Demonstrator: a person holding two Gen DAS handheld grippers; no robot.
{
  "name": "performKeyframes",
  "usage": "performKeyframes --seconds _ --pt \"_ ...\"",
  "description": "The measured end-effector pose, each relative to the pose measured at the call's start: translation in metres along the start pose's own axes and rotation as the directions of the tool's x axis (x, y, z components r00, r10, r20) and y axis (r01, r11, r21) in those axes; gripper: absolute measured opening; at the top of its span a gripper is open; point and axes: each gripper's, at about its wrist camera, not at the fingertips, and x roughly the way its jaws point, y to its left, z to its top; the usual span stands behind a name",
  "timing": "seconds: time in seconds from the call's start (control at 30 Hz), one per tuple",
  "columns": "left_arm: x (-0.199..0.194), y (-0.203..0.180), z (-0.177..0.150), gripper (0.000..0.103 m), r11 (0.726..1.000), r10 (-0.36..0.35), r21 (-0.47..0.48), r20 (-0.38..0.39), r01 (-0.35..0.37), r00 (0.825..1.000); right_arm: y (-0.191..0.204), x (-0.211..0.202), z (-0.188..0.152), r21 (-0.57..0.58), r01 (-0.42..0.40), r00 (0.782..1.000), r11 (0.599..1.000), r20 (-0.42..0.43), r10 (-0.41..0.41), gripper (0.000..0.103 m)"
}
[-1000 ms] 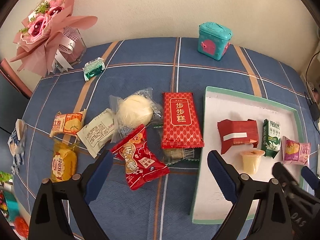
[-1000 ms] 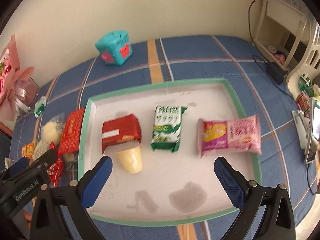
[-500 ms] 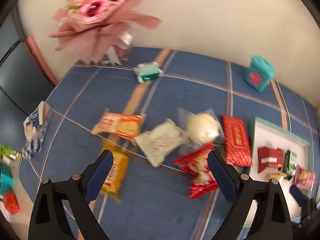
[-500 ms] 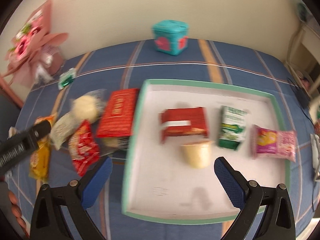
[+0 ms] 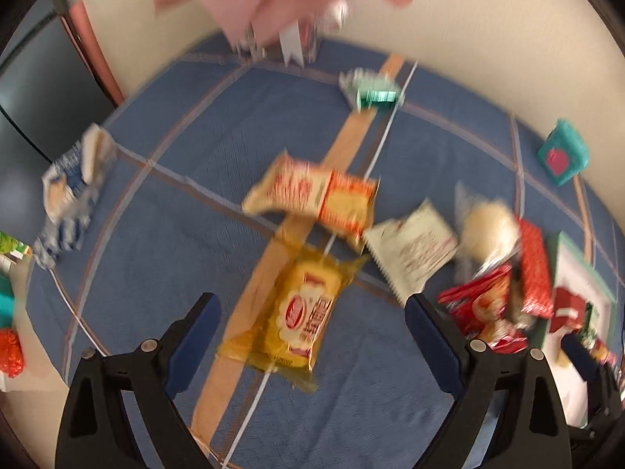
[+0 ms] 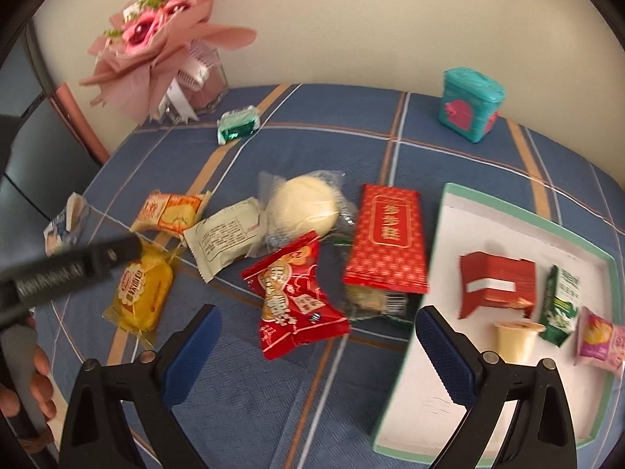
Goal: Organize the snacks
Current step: 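Grasp the yellow bread bag with the left gripper while the right grasps the red candy pack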
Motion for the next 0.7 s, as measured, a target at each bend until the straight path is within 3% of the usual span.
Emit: performKeyframes --seconds 0.27,0.33,0.4,0.53,0.57,0.67,0.7 --pt "0.035 0.005 -0.004 0.095 0.999 -0.032 -0.021 -0.071 0.03 0.997 0.016 0.034 -0.001 -0.055 -0.011 0.997 0.998 -0.074 0.007 0.096" --pt "0.04 0.008 -0.005 0.092 0.999 -0.023 -0.025 -0.079 0.021 0.997 0.017 0.044 -0.002 -0.062 -0.005 0.995 0.998 -0.097 -0.001 0.09" --pt "0.044 0.009 -0.005 0.079 1.0 -0.014 -0.025 -0.09 0.011 0.996 0.018 0.053 -0.003 -0.068 -0.001 0.994 0.998 -0.113 -0.006 0.086" --pt "0.058 0.01 -0.007 0.067 0.999 -0.012 -0.044 -0.122 0.006 0.993 0.022 0.057 -0.005 -0.096 0.019 0.995 0.995 -0.098 -0.029 0.084" --pt "0.06 0.01 -0.008 0.06 0.999 -0.007 -0.044 -0.125 0.001 0.992 0.023 0.057 -0.006 -0.104 0.024 0.995 0.994 -0.096 -0.034 0.082" --pt "0.056 0.008 -0.007 0.042 0.999 -0.002 -0.045 -0.108 -0.002 0.994 0.026 0.059 -0.006 -0.118 0.04 0.994 0.992 -0.093 -0.051 0.065" --pt "0.054 0.008 -0.007 0.042 0.999 -0.007 -0.048 -0.101 0.002 0.995 0.025 0.059 -0.007 -0.118 0.042 0.994 0.992 -0.092 -0.053 0.065"
